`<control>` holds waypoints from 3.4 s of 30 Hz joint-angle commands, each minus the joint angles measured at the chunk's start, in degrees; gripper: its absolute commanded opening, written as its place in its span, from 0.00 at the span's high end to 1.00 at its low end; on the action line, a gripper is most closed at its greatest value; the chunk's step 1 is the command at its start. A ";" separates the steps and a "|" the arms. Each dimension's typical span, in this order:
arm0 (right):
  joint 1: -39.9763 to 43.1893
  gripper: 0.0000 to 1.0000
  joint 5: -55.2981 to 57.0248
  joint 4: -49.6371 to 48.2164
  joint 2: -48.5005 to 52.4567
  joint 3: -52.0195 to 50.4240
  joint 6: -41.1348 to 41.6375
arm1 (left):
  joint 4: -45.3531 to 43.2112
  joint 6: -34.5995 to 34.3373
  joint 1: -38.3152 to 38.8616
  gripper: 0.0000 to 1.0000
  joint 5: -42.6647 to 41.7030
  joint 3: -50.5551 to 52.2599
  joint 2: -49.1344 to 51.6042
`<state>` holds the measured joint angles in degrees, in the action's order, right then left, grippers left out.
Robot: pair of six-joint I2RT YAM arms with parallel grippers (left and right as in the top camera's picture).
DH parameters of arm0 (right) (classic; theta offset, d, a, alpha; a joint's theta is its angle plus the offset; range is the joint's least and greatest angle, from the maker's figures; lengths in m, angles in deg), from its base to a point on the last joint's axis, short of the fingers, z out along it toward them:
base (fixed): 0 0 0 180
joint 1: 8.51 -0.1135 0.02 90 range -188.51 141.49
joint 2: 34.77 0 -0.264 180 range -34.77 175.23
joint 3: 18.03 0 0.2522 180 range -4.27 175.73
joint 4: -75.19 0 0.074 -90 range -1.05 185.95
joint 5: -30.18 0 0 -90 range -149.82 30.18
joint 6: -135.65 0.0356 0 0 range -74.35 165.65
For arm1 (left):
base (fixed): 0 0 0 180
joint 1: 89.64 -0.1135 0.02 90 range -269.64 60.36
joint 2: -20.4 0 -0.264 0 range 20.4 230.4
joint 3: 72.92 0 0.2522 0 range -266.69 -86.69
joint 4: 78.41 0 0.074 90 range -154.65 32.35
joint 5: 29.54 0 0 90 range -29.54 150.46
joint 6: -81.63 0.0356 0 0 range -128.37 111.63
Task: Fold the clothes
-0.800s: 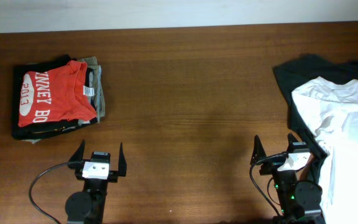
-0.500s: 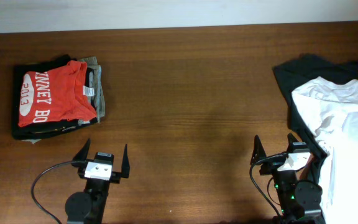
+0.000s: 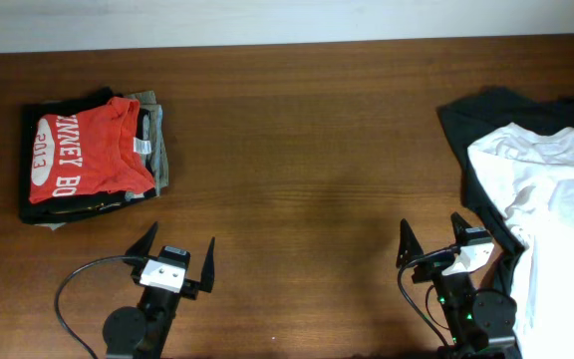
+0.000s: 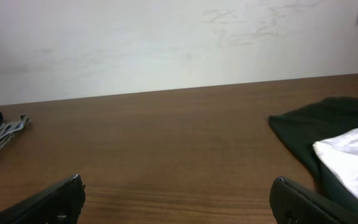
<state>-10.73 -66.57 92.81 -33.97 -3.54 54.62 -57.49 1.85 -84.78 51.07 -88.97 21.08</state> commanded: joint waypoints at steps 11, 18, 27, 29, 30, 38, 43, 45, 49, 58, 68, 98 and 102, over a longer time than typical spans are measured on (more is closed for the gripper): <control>0.37 0.01 -3.37 9.29 0.20 6.71 0.55 | 1.77 -2.32 -0.15 0.01 -1.79 -11.43 13.84; 0.37 0.01 -3.39 28.55 22.69 28.13 0.55 | 17.55 -3.13 -0.13 0.01 -2.34 -37.81 44.04; 0.37 0.01 -7.04 44.78 61.16 56.15 0.52 | 31.08 -3.10 -0.13 0.01 -8.04 -54.93 58.12; 0.37 0.01 -8.33 44.61 63.98 56.15 0.52 | 31.08 -3.10 -0.13 0.01 -9.14 -54.93 58.12; 0.37 0.01 -8.28 44.78 65.09 56.13 0.50 | 31.01 -3.13 -0.13 0.01 -9.55 -54.93 58.12; 0.37 0.02 -8.02 43.25 66.18 56.08 0.52 | 31.04 -3.10 -0.13 0.01 -10.82 -54.93 58.40; 0.39 0.01 -1.07 43.10 66.18 56.08 4.00 | 31.93 -3.13 -0.13 0.01 -10.82 -54.93 61.55; 0.57 0.01 2.12 43.10 66.18 56.08 5.31 | 32.33 -3.10 -0.13 0.01 -10.80 -54.93 64.13; 8.98 0.01 6.10 41.51 69.22 56.11 8.96 | 32.13 -3.08 -0.13 0.01 -10.36 -54.95 69.44; 34.42 0.07 2.56 18.08 94.90 56.15 14.75 | 29.77 -2.86 -0.13 0.01 -10.36 -54.95 70.66; 43.12 0.87 -7.48 17.55 99.54 57.66 14.88 | 29.75 -1.75 -0.13 0.01 -10.34 -54.95 70.66; -23.85 0.24 17.73 36.59 52.02 66.36 16.61 | 42.86 3.63 7.48 0.01 -0.26 -80.91 94.40; -16.76 0.23 11.34 41.92 49.51 66.36 19.06 | 31.56 8.76 12.85 0.01 -1.60 -80.94 111.91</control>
<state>-29.62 -51.42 133.44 15.14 62.01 72.44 -22.48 5.21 -74.92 50.94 -169.77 127.42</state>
